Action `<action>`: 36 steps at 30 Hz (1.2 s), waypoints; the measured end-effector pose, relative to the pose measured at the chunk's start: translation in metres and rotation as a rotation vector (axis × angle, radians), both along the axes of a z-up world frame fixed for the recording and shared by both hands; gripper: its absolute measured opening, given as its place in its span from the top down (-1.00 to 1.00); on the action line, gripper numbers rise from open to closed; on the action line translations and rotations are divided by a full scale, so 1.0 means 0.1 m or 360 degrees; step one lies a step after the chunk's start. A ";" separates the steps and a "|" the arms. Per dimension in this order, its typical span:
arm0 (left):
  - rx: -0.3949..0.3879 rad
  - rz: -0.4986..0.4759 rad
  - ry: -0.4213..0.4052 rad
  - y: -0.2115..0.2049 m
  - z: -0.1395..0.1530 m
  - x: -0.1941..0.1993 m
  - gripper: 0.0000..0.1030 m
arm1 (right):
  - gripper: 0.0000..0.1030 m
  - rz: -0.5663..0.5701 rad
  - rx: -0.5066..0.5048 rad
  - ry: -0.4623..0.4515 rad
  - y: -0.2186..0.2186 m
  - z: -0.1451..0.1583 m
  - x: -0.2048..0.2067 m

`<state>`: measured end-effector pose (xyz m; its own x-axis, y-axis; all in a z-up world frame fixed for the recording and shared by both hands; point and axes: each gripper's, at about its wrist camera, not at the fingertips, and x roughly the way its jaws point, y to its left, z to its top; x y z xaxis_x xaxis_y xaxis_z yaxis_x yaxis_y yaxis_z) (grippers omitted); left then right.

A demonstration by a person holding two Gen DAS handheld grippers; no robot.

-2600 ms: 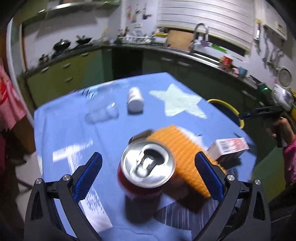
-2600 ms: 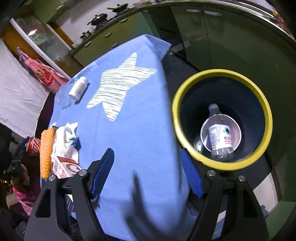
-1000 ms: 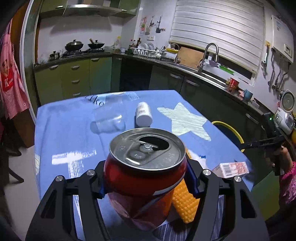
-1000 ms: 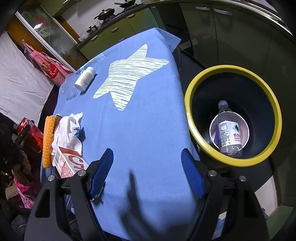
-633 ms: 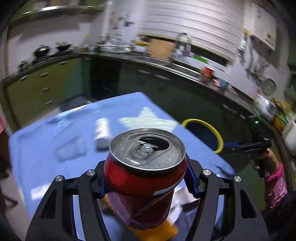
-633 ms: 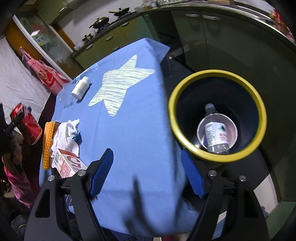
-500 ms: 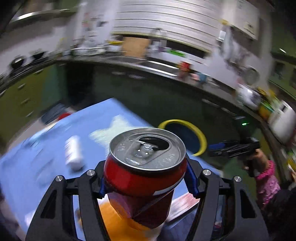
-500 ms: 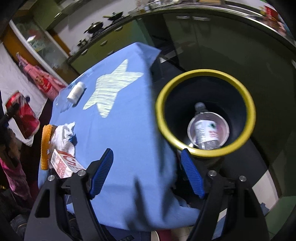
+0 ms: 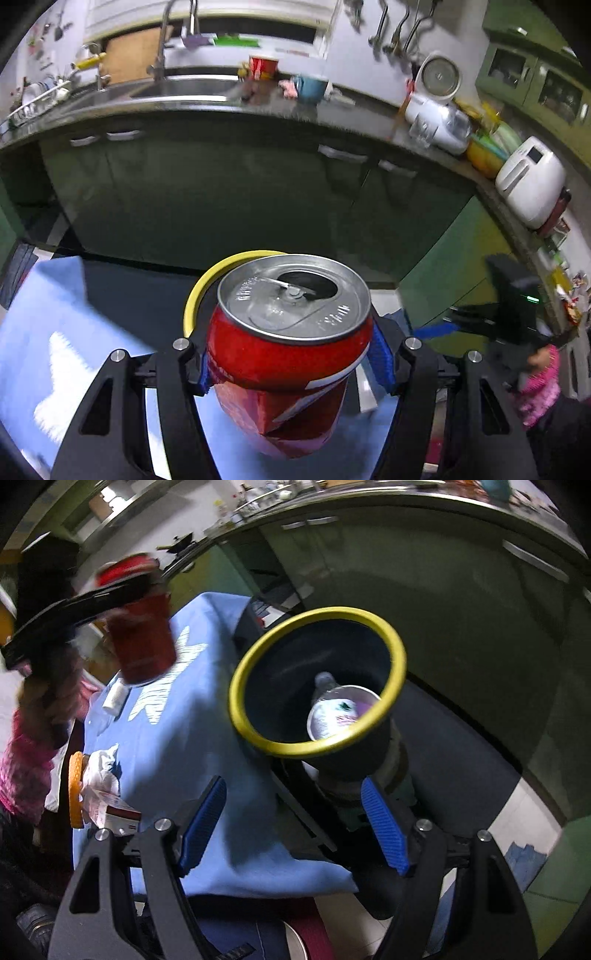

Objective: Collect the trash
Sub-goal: 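Carry the soda can over the bin and drop it in, then grasp the white milk carton with the right gripper and lift it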

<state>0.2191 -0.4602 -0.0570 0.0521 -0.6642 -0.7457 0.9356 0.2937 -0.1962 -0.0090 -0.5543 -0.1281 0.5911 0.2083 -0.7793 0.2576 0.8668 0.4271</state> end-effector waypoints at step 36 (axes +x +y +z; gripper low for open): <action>-0.0607 0.1847 -0.0467 5.01 -0.01 0.08 -0.91 | -0.39 0.1546 -0.0423 -0.0171 2.53 0.58 0.84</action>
<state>0.2270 0.0409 -0.0581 0.8805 -0.2861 -0.3779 0.1868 0.9422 -0.2780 0.0754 -0.3014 -0.0705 0.3279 0.4638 -0.8230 -0.6379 0.7513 0.1693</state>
